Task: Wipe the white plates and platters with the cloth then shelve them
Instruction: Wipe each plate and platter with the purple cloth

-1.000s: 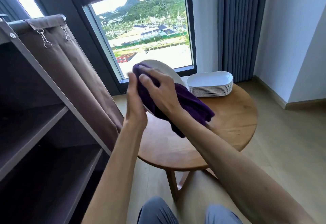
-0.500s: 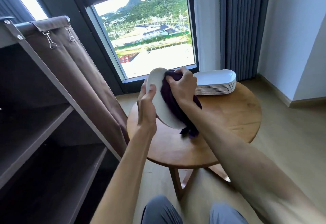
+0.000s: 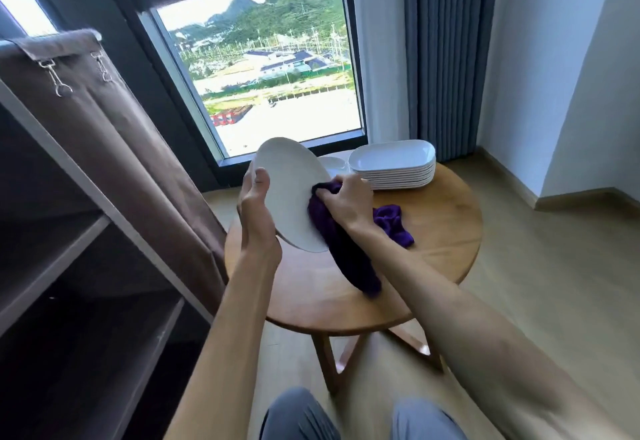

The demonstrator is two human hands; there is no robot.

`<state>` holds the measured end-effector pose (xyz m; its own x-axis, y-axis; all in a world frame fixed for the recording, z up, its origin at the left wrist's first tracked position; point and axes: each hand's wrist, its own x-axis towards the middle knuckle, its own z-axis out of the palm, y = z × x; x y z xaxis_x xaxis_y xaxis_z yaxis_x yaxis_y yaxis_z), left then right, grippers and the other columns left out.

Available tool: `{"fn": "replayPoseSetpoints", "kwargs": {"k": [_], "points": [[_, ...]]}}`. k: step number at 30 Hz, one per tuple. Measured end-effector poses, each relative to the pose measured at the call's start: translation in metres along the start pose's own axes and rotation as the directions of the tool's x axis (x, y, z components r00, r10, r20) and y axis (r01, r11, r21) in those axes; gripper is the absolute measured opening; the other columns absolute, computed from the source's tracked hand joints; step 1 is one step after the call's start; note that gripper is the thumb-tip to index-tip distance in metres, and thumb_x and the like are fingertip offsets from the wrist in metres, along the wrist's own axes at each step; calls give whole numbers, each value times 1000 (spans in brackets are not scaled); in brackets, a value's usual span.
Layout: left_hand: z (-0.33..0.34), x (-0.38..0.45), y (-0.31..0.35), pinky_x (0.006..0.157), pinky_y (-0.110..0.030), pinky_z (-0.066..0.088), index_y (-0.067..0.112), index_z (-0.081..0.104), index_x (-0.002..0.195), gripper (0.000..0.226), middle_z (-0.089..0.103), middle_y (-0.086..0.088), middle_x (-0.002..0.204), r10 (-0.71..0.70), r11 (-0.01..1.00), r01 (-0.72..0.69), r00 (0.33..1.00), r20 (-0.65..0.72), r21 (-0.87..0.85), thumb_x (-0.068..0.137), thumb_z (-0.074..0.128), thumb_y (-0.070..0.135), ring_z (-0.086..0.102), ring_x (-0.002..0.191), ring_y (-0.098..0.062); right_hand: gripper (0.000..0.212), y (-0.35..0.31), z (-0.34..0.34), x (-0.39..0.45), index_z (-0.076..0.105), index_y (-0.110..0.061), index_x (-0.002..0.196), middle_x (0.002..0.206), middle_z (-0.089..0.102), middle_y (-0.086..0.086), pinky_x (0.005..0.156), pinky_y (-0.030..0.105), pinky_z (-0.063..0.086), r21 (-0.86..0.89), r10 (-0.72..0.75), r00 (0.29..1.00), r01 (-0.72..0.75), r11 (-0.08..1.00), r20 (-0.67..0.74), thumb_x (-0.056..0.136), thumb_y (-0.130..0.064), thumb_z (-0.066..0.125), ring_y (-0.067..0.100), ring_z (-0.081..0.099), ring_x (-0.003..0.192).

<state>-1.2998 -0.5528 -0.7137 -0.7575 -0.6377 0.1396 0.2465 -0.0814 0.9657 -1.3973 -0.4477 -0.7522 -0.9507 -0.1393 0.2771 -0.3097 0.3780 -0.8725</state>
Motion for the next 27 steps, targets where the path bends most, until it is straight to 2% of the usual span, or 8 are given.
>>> {"fn": "replayPoseSetpoints", "kwargs": {"k": [5, 10, 13, 16, 18, 21, 24, 27], "points": [[25, -14, -16, 99, -51, 56, 32, 55, 144, 48, 66, -5, 134, -25, 999, 24, 999, 37, 23, 100, 51, 50, 64, 122, -28, 22, -46, 3, 18, 74, -8, 92, 89, 75, 6, 85, 34, 52, 202, 17, 984, 20, 979, -178, 88, -29, 75, 24, 69, 87], [26, 12, -5, 89, -38, 60, 21, 66, 131, 51, 73, -5, 118, -121, 985, 114, 991, -52, -127, 97, 57, 57, 69, 113, -23, 14, -60, 3, -5, 80, -12, 99, 85, 77, -2, 81, 28, 60, 520, -214, 973, 138, 843, 88, 91, -22, 73, 8, 73, 83], [11, 23, -1, 98, -51, 57, 15, 61, 133, 53, 68, -17, 126, -118, 977, 107, 992, -49, -183, 99, 55, 56, 66, 117, -34, 8, -36, -6, -11, 81, -16, 87, 66, 70, -16, 65, 8, 46, 396, -216, 884, 38, 917, 415, 88, -23, 77, -7, 62, 64], [2, 16, -12, 102, -56, 53, 18, 59, 136, 47, 64, -18, 132, -144, 974, 131, 988, -62, -185, 103, 52, 50, 62, 120, -39, 26, -15, -9, -8, 71, -23, 58, 53, 57, -15, 57, 13, 38, 103, -42, 825, -19, 994, 564, 81, -24, 82, 0, 54, 61], [-3, 7, -20, 98, -54, 56, 20, 56, 141, 49, 64, -16, 133, -145, 977, 133, 987, -64, -166, 104, 49, 51, 62, 120, -38, 19, -4, -6, -6, 72, -18, 63, 63, 63, -6, 60, 19, 41, -81, 87, 868, -55, 995, 488, 76, -26, 84, 14, 60, 76], [-7, -2, -27, 100, -52, 55, 21, 54, 144, 58, 65, -10, 134, -121, 987, 111, 988, -90, -115, 98, 53, 56, 63, 121, -31, 23, 5, 3, -8, 76, -10, 92, 94, 73, 11, 71, 27, 48, -271, 157, 973, -107, 957, 169, 78, -28, 74, 30, 67, 96], [1, -18, -37, 96, -47, 59, 28, 58, 140, 58, 68, -4, 128, -51, 999, 51, 999, 4, 19, 89, 57, 57, 66, 117, -25, 22, -11, 3, -1, 76, -11, 95, 97, 75, 10, 78, 30, 51, -149, 111, 992, -119, 982, -56, 85, -29, 68, 30, 69, 98], [10, -25, -45, 93, -45, 60, 37, 61, 134, 45, 69, -1, 126, 0, 998, -4, 997, 74, 60, 92, 55, 50, 67, 115, -21, 22, -40, 5, 4, 79, -13, 89, 89, 77, 4, 85, 33, 53, 123, 77, 993, -65, 990, -93, 87, -34, 74, 23, 71, 91]]}}
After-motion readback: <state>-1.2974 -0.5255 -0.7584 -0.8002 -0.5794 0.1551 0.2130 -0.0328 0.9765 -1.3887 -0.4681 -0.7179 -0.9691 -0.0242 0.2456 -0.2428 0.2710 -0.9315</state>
